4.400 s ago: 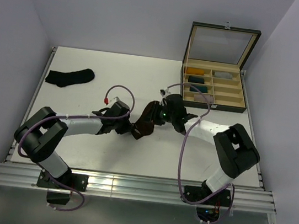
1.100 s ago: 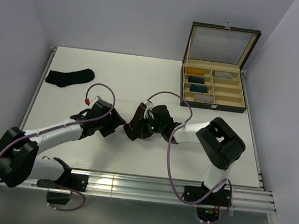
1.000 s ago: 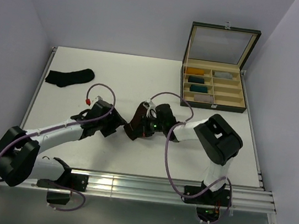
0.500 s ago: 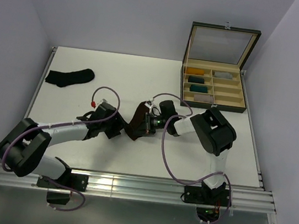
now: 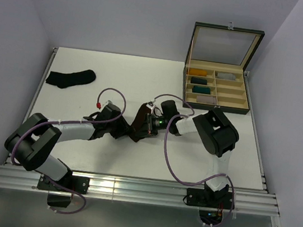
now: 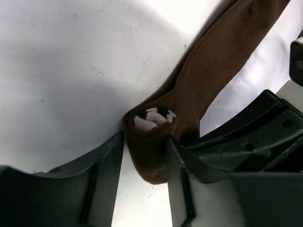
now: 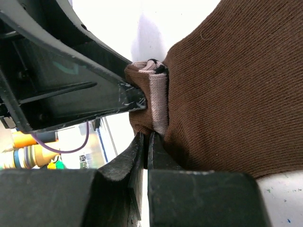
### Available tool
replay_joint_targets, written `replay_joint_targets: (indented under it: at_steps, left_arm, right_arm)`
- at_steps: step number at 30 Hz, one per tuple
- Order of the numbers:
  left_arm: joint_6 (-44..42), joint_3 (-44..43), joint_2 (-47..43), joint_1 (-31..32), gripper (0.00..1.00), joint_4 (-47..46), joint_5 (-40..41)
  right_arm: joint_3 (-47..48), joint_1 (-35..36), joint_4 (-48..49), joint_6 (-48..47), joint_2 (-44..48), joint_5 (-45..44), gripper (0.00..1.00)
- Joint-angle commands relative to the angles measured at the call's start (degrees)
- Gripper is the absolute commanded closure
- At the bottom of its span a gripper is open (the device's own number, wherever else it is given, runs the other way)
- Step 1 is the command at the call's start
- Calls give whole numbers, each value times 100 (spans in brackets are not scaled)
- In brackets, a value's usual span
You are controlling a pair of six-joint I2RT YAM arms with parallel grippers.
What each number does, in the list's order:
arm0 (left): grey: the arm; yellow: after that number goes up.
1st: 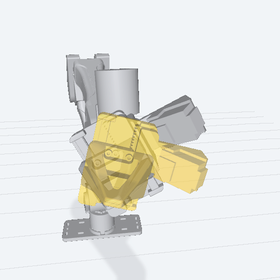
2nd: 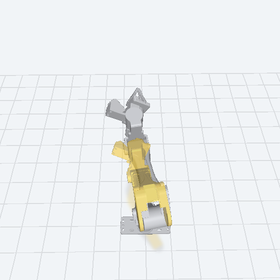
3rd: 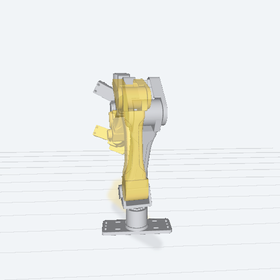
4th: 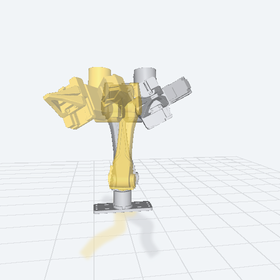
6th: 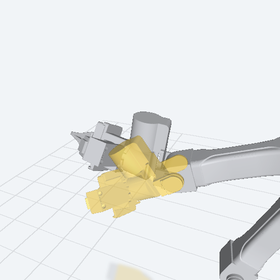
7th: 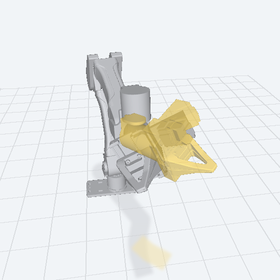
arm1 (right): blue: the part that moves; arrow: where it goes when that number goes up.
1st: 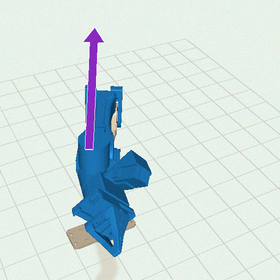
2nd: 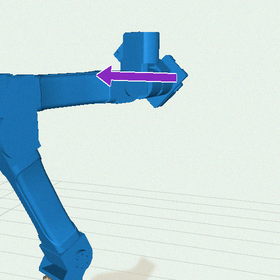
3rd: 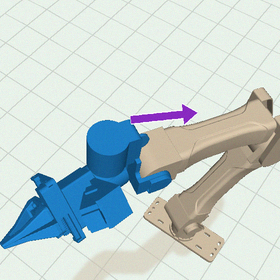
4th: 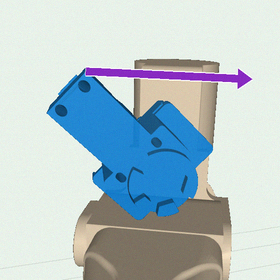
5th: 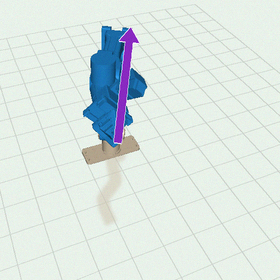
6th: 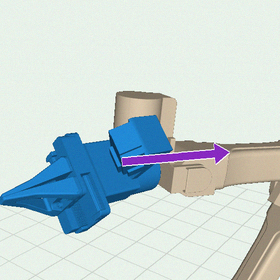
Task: Roll the socks
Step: Roll the sock at the center of the board.
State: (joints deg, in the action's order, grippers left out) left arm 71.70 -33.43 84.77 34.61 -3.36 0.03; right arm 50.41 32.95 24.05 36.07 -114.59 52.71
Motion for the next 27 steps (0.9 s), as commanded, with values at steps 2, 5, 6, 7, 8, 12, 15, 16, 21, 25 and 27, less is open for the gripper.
replay_joint_targets:
  at_steps: [2, 5, 6, 7, 8, 12, 15, 16, 21, 25, 27]
  left_arm:
    - [-25, 29, 259, 28, 61, 46, 278]
    - [-16, 56, 338, 28, 75, 37, 252]
    - [-25, 47, 356, 37, 78, 71, 243]
    - [-59, 12, 364, 37, 82, 159, 243]
    - [-95, -14, 365, 37, 89, 221, 252]
    - [-305, -234, 330, 46, 99, 642, 278]
    - [-481, -392, 303, 46, 100, 924, 260]
    - [-577, -514, 303, 46, 100, 1011, 252]
    - [-859, -893, 382, 46, 100, 1574, 190]
    - [-1026, -1156, 426, 46, 100, 1803, 146]
    - [-1079, -1227, 479, 46, 100, 1865, 120]
  right_arm:
    - [-57, -34, -533, -320, -21, -436, 100]
    - [-128, -34, -691, -539, 356, -751, 94]
    - [-146, -17, -813, -618, 471, -866, 92]
    - [-181, -8, -893, -802, 637, -989, 84]
    - [-224, 44, -981, -908, 787, -1165, 80]
    - [-576, 316, -1069, -1392, 2032, -2192, 62]
    - [-760, 754, -1140, -1919, 2597, -3474, 55]
    - [-831, 887, -1044, -2207, 2895, -4035, 53]
    - [-1165, 1784, -649, -3000, 3241, -5540, 49]
    - [-1165, 2539, -463, -3509, 3065, -6465, 47]
    - [-1087, 2751, -384, -3676, 2864, -6841, 47]
